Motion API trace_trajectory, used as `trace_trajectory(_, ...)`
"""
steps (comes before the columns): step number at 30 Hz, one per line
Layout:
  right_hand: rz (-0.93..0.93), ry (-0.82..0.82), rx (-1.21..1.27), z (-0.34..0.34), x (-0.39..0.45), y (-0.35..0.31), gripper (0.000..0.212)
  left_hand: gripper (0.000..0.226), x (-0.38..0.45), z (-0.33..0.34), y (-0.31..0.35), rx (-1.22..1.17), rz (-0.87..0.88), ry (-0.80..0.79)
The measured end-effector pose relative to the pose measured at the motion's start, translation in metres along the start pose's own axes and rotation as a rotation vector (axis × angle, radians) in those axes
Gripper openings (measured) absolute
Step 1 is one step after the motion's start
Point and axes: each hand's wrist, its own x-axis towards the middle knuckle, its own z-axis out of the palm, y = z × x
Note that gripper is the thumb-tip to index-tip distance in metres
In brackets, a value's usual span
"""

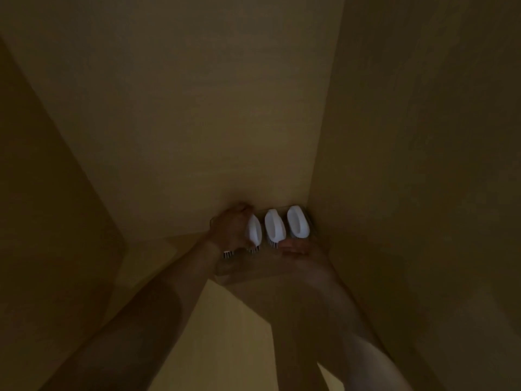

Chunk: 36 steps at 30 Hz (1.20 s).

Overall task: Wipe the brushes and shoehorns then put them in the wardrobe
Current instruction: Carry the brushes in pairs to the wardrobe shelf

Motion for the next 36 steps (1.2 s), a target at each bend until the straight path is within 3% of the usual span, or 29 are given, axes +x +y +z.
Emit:
trace_trajectory(5, -0.066, -0.037, 0.041, -0.007, 0.004, -0.005, 0.037, 0.078, -0.007, -0.017, 0.001, -0.033, -0.067, 0.079)
trace_trajectory(8, -0.056, 0.043, 0.013, -0.008, 0.004, -0.019, 0.030, 0.070, -0.011, -0.033, 0.002, -0.057, -0.150, 0.169)
trace_trajectory(15, -0.172, 0.171, -0.080, -0.007, -0.004, -0.065, 0.032, 0.072, -0.035, -0.072, 0.011, -0.048, -0.198, 0.280)
trace_trajectory(20, -0.306, 0.249, -0.306, -0.006, -0.018, -0.086, 0.042, 0.066, -0.053, -0.082, 0.027, 0.000, -0.170, 0.364)
trace_trajectory(25, -0.335, 0.239, -0.536, -0.004, -0.030, -0.105, 0.050, 0.067, -0.075, -0.086, 0.048, 0.003, -0.130, 0.349)
trace_trajectory(36, -0.456, 0.163, -0.466, 0.001, -0.090, -0.110, 0.050, 0.064, -0.161, -0.110, 0.089, 0.055, -0.211, 0.443)
